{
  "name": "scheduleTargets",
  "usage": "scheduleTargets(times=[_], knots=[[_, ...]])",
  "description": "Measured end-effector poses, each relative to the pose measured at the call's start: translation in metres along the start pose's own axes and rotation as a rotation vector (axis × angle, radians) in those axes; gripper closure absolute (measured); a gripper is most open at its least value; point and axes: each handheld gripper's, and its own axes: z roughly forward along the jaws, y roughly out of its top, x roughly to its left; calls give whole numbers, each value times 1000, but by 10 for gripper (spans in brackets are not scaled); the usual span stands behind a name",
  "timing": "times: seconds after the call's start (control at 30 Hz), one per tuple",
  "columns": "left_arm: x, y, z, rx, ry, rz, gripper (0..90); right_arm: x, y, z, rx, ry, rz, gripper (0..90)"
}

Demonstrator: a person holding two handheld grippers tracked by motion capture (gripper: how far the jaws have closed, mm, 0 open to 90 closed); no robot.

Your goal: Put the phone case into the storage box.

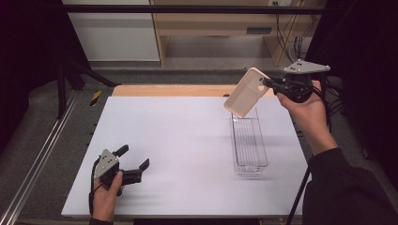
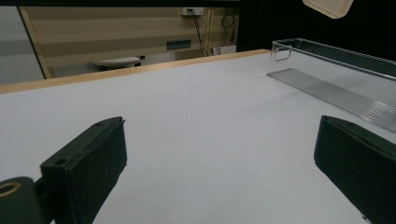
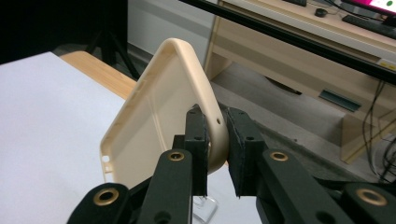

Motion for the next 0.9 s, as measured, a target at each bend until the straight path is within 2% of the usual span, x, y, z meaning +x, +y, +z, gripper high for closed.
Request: scheduleTargets(times=[0.23, 0.43, 0.9], knots=[[-2, -1, 1, 3, -4, 5, 25, -13, -6, 3, 13, -30, -5, 792], [-1, -1, 1, 5, -6, 5, 25, -18, -6, 5, 19, -48, -16, 792], [-1, -1, 3, 12, -18, 11, 25, -29, -16, 20, 74, -85, -25, 792]])
